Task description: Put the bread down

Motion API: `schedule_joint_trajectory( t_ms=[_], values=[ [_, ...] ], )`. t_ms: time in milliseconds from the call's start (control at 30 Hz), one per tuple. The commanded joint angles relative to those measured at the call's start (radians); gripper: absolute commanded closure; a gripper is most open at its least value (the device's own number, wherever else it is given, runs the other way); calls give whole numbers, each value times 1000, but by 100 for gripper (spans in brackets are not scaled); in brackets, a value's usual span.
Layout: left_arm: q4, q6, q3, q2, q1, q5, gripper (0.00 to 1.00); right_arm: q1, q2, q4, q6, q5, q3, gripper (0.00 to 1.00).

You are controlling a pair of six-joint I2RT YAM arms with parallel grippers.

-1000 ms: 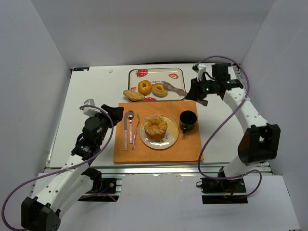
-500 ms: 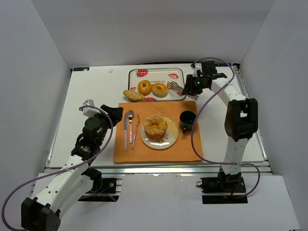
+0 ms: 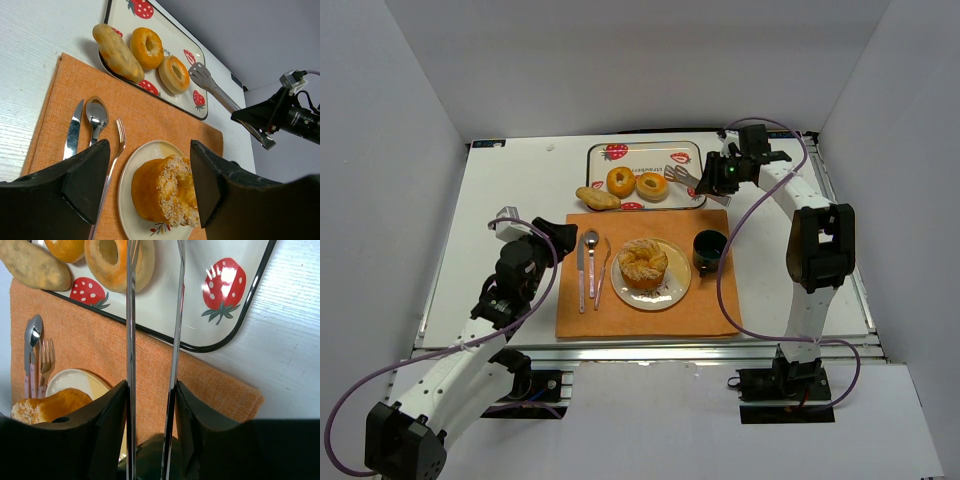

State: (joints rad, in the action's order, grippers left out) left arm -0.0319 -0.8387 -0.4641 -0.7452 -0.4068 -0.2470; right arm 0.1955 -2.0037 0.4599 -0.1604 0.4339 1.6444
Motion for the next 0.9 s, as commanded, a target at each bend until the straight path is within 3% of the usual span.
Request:
schedule_joint_trajectory(
  t_ms=[0, 867],
  values=[
    [-16, -2, -2, 17, 2, 3, 26, -7, 52, -36, -28, 40, 18, 54],
    [-23, -3, 1, 17, 2, 5, 26, -10, 85, -33, -16, 58, -8, 54]
  ],
)
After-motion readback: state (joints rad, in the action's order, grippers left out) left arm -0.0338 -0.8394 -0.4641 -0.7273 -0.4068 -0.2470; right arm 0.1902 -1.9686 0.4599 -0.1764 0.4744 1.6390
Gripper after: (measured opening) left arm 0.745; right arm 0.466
